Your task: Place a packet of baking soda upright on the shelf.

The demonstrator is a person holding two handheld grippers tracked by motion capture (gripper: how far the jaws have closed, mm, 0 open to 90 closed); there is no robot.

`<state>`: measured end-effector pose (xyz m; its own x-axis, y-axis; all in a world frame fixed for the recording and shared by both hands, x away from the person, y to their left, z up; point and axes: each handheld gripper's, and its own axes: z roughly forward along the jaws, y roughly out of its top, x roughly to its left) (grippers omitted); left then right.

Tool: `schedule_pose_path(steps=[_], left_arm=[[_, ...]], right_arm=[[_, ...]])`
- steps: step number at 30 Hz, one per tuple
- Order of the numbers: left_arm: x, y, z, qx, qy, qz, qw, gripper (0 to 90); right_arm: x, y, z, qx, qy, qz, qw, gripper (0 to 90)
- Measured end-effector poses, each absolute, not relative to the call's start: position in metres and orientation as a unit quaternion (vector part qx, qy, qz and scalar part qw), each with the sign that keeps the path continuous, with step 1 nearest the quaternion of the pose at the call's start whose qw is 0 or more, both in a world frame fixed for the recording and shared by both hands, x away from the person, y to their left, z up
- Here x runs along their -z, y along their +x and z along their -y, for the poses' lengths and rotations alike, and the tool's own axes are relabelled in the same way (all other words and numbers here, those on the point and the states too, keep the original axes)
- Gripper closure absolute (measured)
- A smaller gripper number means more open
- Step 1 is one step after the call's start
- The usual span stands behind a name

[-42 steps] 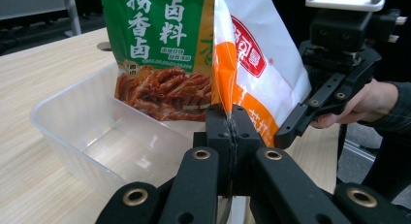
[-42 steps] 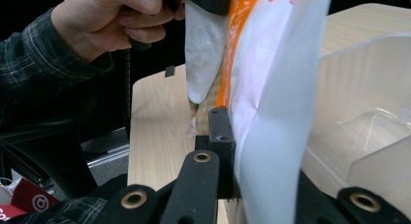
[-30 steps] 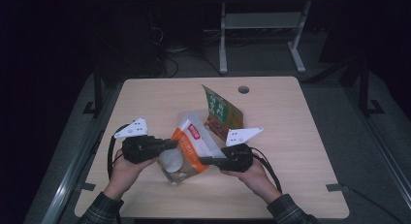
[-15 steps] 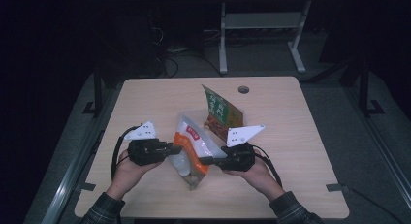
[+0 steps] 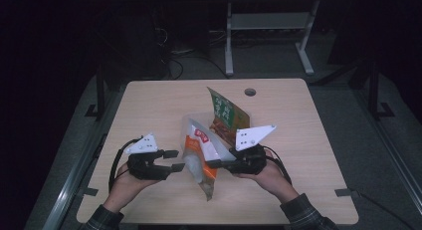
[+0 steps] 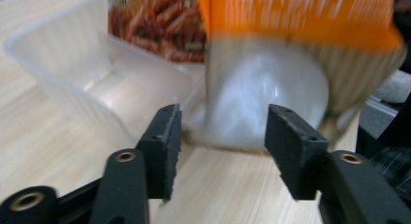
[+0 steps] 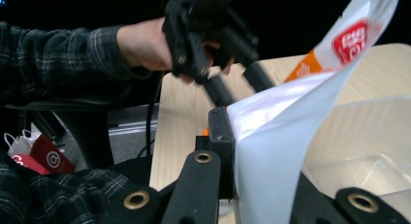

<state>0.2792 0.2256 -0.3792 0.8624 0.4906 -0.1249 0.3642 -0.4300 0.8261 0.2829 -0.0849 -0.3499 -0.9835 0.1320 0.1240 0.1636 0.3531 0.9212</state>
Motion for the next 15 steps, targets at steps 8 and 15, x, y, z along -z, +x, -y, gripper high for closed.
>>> schedule_pose_path(steps=[8,15], left_arm=[[0.405,0.262,-0.234,-0.051,0.863,-0.262,0.429,31.0],[0.417,0.255,-0.231,-0.047,0.879,-0.252,0.403,25.9]], right_arm=[[0.333,0.293,0.083,0.55,-0.099,0.829,-0.019,90.0],[0.328,0.304,0.081,0.546,-0.112,0.83,-0.033,90.0]])
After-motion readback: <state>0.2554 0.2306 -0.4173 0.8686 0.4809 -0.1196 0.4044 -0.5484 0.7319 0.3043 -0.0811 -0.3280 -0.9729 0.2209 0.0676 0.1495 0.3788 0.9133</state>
